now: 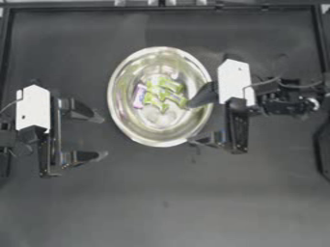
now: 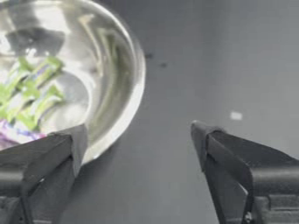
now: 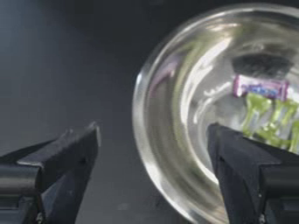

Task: Put candies in bowl

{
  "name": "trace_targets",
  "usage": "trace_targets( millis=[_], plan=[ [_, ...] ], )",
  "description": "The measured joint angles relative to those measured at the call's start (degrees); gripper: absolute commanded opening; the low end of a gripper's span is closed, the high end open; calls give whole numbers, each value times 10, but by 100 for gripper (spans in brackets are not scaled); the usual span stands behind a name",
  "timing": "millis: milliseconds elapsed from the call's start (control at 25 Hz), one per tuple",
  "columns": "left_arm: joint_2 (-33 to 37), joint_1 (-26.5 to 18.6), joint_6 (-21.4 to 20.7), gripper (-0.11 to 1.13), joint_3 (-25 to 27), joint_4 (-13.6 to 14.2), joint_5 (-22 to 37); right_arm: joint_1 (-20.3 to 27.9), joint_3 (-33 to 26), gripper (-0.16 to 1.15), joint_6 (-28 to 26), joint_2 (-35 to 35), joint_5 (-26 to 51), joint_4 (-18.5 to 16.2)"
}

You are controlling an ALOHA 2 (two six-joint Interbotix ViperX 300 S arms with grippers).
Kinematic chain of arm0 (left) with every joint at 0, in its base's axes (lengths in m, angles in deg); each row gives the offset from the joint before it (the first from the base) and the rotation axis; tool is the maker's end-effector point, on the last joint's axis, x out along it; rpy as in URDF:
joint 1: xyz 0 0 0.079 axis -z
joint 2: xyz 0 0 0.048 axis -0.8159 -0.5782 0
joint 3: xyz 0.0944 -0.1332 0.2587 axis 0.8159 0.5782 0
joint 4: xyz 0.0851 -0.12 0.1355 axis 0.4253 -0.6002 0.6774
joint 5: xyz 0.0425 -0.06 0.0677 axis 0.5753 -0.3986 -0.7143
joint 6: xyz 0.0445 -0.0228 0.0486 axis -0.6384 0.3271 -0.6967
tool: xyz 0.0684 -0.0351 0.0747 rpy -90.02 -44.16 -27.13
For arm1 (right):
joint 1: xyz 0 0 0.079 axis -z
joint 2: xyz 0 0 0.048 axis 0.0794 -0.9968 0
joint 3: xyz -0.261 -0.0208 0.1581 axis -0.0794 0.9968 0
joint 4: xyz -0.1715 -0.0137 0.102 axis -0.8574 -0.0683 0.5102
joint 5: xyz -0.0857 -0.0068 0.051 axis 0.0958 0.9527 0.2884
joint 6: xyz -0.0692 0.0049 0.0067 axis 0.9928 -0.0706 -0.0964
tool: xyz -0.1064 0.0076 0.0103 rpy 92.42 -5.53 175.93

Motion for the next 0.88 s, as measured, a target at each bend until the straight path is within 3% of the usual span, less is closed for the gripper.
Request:
trace_targets(
  millis=[520, 880],
  plan=[
    [72, 0, -1, 101, 29, 40, -33, -33, 105, 100, 0, 102, -97, 31],
    [105, 0, -1, 101, 47, 52, -40, -40, 134, 100, 1, 136, -124, 36]
  ],
)
